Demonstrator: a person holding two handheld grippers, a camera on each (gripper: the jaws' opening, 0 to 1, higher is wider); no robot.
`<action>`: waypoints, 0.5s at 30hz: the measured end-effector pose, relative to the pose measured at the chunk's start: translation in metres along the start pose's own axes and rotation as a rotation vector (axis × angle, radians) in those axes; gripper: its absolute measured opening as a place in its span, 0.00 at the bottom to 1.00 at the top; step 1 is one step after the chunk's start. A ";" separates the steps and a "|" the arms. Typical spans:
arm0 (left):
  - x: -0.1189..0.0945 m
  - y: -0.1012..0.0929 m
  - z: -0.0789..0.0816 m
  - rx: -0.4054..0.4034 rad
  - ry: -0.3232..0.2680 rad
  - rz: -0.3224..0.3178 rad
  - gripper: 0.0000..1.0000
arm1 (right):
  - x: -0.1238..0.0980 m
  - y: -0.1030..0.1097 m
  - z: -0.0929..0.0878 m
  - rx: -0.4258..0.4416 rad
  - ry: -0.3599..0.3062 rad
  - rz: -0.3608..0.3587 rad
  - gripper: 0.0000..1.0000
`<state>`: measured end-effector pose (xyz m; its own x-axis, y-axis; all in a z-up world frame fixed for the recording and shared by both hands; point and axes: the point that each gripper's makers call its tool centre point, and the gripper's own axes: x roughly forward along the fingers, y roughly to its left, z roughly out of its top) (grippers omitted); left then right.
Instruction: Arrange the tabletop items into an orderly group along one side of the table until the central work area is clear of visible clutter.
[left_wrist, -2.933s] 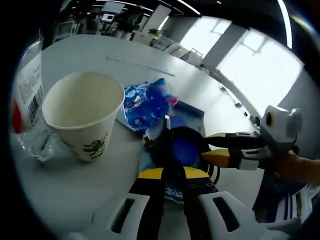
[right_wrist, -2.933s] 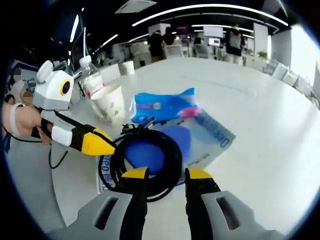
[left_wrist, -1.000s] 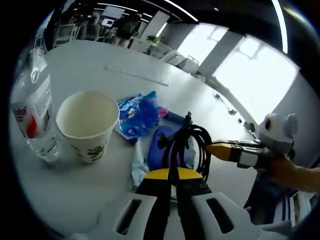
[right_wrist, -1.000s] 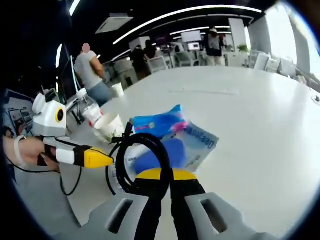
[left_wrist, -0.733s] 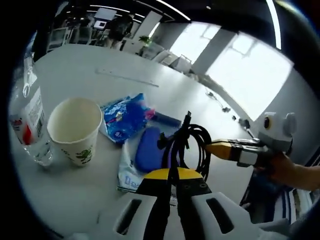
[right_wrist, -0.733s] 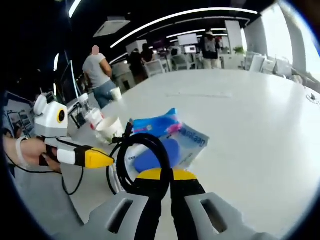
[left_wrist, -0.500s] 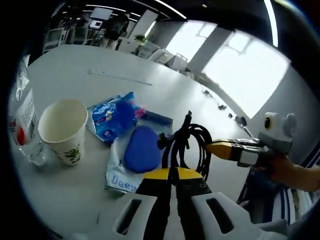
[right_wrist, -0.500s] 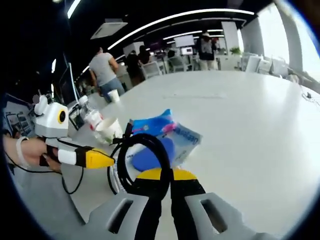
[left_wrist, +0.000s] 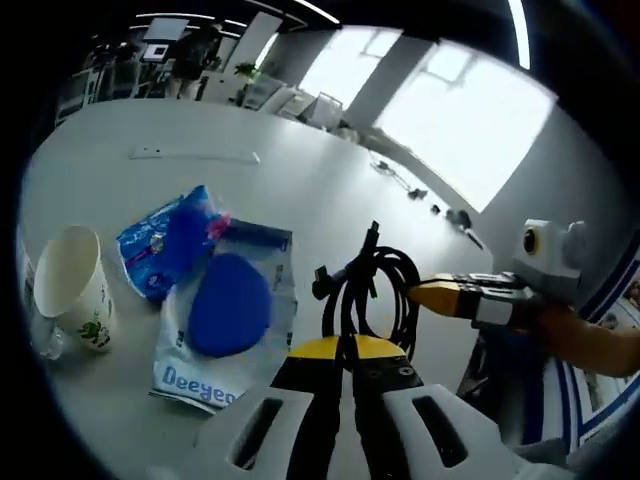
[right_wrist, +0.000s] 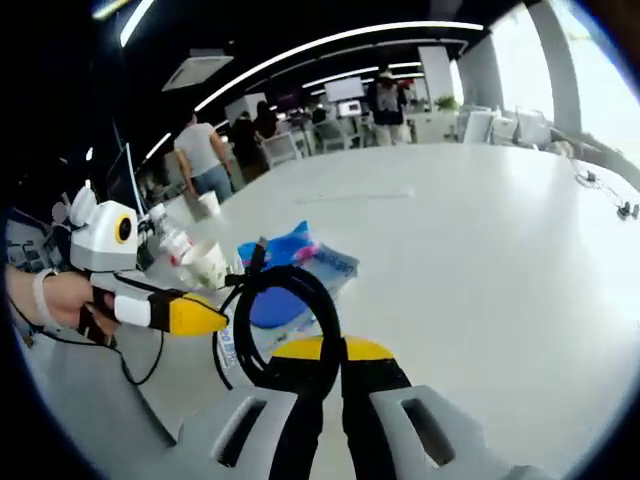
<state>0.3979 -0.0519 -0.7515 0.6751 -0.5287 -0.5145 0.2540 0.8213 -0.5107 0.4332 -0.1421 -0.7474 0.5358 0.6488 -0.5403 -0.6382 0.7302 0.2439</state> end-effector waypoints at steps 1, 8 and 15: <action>0.003 -0.004 0.000 0.006 0.005 -0.008 0.00 | -0.002 -0.003 -0.001 0.003 -0.001 -0.007 0.01; 0.017 -0.026 -0.006 0.039 0.040 -0.059 0.00 | -0.024 -0.020 -0.008 0.031 -0.013 -0.061 0.01; 0.031 -0.042 -0.014 0.056 0.075 -0.096 0.00 | -0.040 -0.035 -0.019 0.062 -0.007 -0.104 0.01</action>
<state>0.3983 -0.1054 -0.7559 0.5926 -0.6185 -0.5160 0.3545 0.7755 -0.5224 0.4233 -0.1979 -0.7494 0.6010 0.5703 -0.5599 -0.5436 0.8053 0.2367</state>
